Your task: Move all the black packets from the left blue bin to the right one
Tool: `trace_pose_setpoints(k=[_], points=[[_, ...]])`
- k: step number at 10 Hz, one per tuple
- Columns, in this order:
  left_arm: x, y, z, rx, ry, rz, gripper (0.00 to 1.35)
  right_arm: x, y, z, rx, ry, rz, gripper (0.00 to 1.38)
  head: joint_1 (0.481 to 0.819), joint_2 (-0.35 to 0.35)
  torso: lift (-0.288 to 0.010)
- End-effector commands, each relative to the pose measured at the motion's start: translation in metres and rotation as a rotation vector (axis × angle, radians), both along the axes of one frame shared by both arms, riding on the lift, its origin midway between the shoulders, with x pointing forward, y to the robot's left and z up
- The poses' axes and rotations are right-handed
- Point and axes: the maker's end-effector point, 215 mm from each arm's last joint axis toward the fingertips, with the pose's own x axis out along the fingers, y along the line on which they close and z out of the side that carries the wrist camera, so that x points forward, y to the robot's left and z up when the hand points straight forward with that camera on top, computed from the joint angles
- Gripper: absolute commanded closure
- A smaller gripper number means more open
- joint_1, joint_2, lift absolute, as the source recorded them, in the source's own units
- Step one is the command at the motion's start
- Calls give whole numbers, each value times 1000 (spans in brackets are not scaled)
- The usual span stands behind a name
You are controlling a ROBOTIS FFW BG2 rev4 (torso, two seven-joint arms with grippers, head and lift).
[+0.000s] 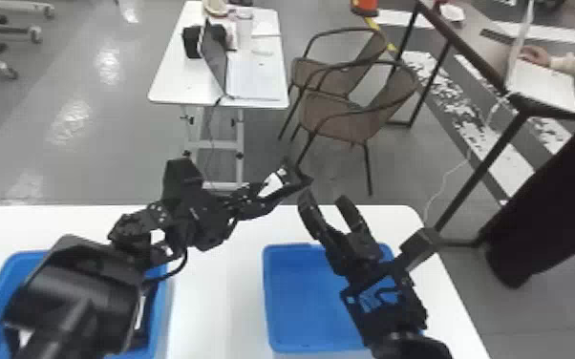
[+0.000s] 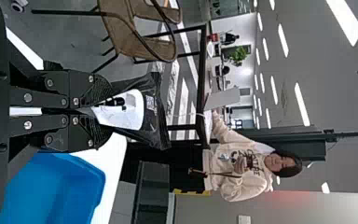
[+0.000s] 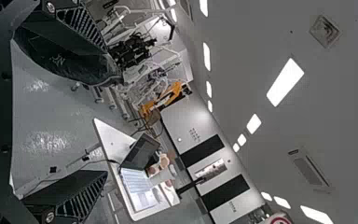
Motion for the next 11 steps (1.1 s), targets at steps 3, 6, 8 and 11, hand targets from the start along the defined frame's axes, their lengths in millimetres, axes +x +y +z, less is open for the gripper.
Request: trace_pose_setpoints(k=[3,6,8,11], points=[[-9,-32,-4,-3,18,-60,1168,15,28,13,46,-5,55,90,695,-192,0],[-12,-41,-5,-13,33,-76,1170,18,50,16,52,-4,94,153,695,-186,0],[-13,-43,-3,-21,35,-78,1168,20,48,7,49,30,80,874,695,-180,0],[-10,-37,-1,-41,32,-60,1021,15,43,-3,46,56,55,1285,695,-182,0]])
